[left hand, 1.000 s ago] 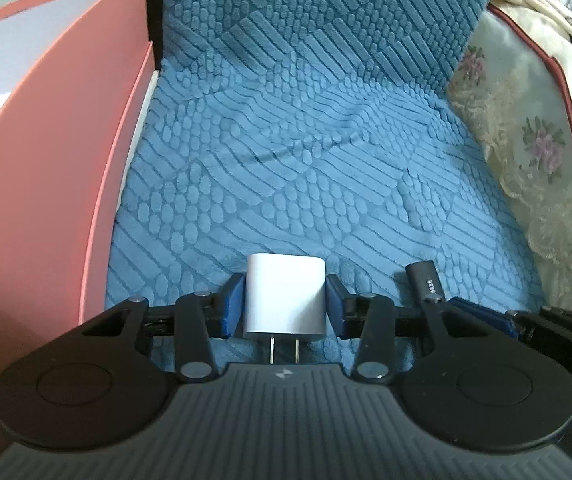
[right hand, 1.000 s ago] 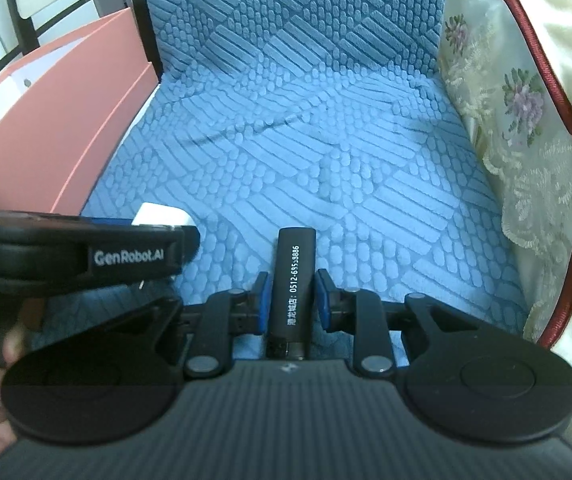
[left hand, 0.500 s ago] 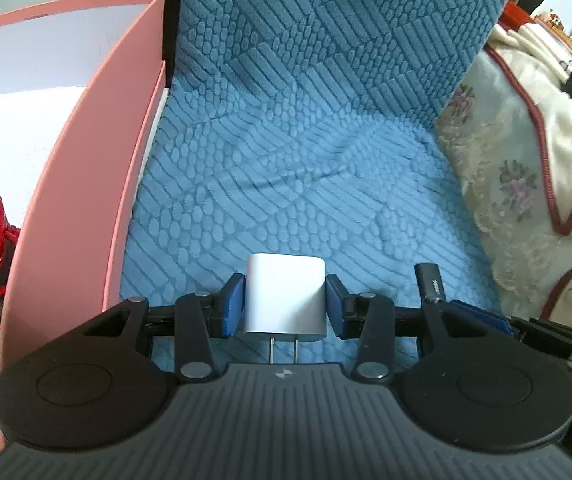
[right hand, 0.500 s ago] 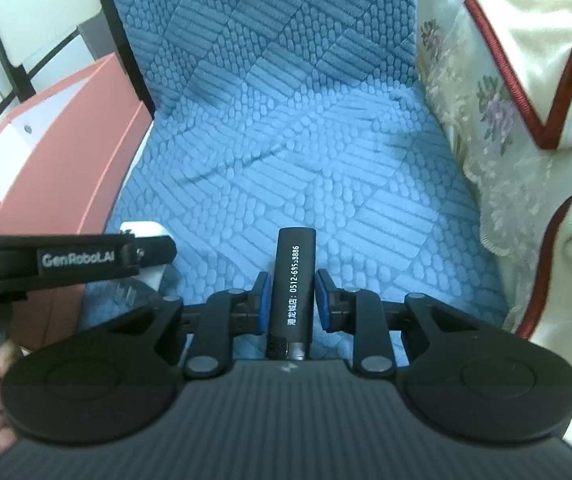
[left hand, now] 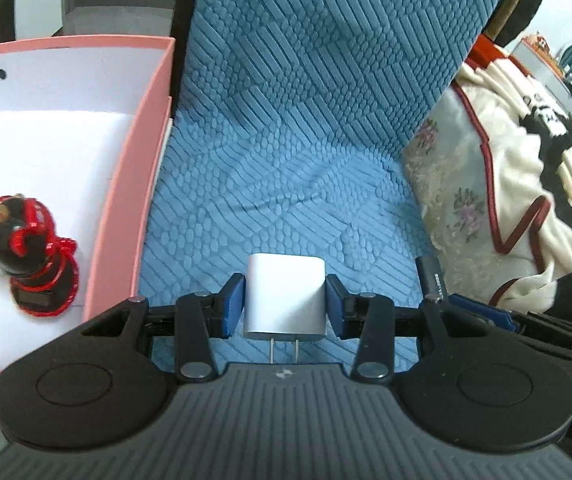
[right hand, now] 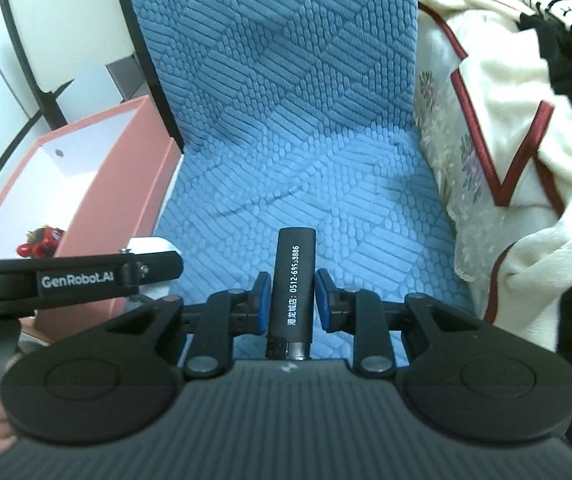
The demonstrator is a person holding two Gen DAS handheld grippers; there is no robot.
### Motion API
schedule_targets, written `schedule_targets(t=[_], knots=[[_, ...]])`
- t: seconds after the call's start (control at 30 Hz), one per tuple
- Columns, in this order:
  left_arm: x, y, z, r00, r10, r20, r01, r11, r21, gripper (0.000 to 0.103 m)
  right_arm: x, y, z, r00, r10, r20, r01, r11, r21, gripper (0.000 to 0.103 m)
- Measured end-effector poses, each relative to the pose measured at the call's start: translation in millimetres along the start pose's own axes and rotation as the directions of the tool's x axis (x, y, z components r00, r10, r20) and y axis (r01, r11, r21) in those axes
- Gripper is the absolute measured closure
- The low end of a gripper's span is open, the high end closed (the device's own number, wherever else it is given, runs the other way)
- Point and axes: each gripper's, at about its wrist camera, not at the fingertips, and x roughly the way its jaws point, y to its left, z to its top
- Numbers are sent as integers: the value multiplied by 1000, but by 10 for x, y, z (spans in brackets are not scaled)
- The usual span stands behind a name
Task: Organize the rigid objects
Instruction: 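Lift and carry the adapter with the left tool while the right tool carries the USB stick to the box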
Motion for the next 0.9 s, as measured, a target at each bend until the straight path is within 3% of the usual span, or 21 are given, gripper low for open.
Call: schedule_targets(t=[0.6, 0.9], knots=[[-724, 169, 27, 998, -16, 67, 20, 998, -53, 54, -565, 340, 79, 998, 34, 62, -31, 998, -53, 76], [-1100, 444, 44, 993, 13, 114, -4, 997, -75, 54, -710, 735, 117, 992, 97, 82, -88, 990, -109, 76]])
